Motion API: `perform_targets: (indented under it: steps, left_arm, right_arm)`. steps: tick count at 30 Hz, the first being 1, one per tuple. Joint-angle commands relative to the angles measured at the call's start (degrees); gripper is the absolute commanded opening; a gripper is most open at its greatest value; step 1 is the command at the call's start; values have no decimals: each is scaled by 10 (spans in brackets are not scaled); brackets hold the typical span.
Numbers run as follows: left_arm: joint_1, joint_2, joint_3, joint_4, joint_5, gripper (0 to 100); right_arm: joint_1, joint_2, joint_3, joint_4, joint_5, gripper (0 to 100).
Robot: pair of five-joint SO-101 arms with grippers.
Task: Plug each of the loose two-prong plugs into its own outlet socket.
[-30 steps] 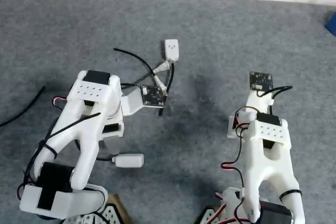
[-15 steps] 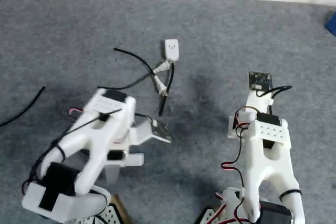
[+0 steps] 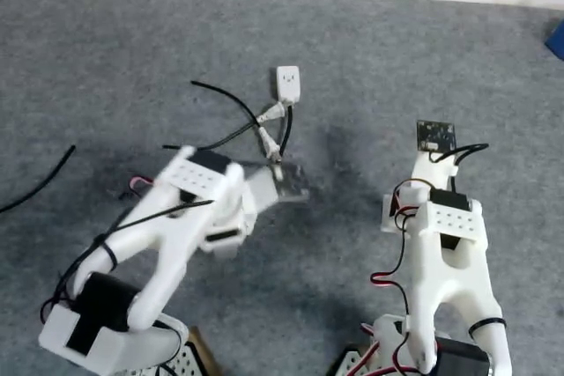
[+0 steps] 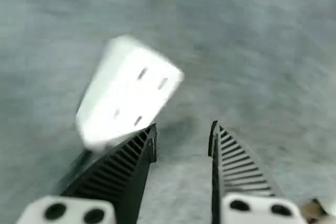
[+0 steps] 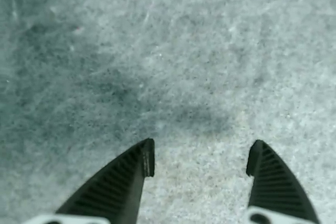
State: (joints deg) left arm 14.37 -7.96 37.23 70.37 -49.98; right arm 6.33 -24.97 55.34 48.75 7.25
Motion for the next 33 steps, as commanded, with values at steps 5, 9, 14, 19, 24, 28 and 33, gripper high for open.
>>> perform_targets:
  steps: [5, 9, 14, 19, 24, 28, 33]
  left_arm:
    - [-49, -3, -76, 24, -33, 186]
    - [-73, -9, -102, 33, -35, 186]
    - [-79, -9, -148, 106, -36, 184]
    - [-78, -7, -181, 129, -32, 182]
    - [-61, 10, -145, 9, 35, 185]
    - [-30, 80, -116, -69, 65, 185]
    - [-20, 176, -115, -73, 67, 181]
  right_arm:
    - [-4, -3, -2, -7, 9, 289]
    - [-4, -1, -2, -7, 9, 289]
    - [-4, -1, -2, -7, 9, 289]
    - [-4, -1, -2, -7, 9, 289]
    - [-4, -1, -2, -7, 9, 289]
    - [-4, -1, -2, -7, 9, 289]
    - [-4, -1, -2, -7, 9, 289]
